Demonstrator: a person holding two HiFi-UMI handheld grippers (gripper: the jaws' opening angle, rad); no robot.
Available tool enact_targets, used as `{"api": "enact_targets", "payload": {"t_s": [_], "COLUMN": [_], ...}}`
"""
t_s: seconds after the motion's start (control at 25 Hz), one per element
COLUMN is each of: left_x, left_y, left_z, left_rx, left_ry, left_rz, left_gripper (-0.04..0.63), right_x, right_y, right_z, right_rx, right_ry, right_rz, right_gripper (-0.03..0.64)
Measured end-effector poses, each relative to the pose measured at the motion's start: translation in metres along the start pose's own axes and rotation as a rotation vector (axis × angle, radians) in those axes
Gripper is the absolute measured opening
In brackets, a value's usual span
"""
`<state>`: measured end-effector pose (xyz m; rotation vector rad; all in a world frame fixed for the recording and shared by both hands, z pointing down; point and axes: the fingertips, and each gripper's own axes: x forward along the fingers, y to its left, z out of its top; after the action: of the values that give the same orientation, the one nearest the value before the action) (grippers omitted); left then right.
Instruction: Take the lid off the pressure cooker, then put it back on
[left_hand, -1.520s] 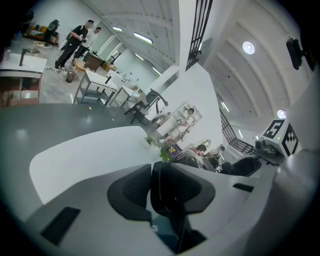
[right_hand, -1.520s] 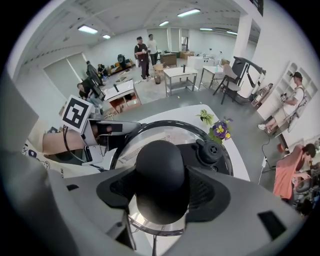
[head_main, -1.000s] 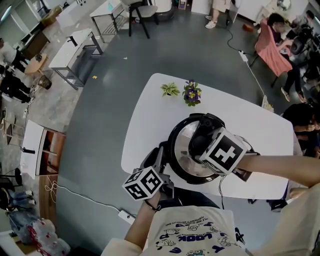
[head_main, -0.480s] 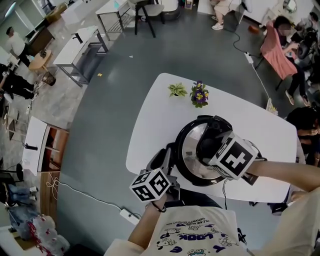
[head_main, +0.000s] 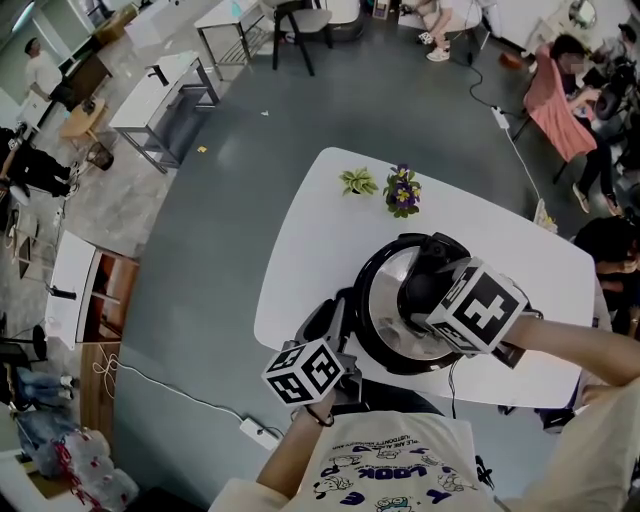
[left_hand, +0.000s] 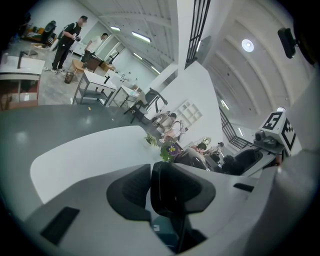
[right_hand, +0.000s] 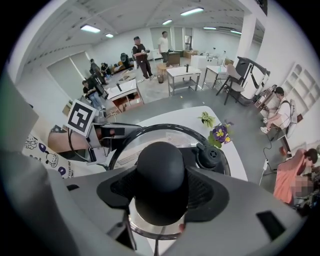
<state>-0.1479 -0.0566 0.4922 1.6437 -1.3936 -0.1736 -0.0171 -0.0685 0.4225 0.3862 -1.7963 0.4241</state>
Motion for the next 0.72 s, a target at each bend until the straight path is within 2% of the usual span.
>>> {"api": "enact_targets", "payload": {"t_s": [0.24,0.52,0.72], "left_x": [-0.002,-0.011,-0.018], "left_y": [0.000,-0.006,-0.014], "left_z": [0.003,0.025,0.044], "left_rx": [0.038,0.050,0.091], "left_ry": [-0.003,-0.061,-0.111], "left_rz": [0.013,0.010,0.004], "left_gripper": [0.123,0.123,0.123], "right_x": [-0.008,-0.024,-0.036], "right_y": [0.003,0.006,-0.002], "right_z": [0.005,0.021,0.023], "right_rx": [-0.035,-0.042,-0.011], "right_ry": [-0.019,-0.086,-0.111], "right_rz": [-0.017,-0.017,-0.027], "right_gripper": [0.296,0.296,0.296]}}
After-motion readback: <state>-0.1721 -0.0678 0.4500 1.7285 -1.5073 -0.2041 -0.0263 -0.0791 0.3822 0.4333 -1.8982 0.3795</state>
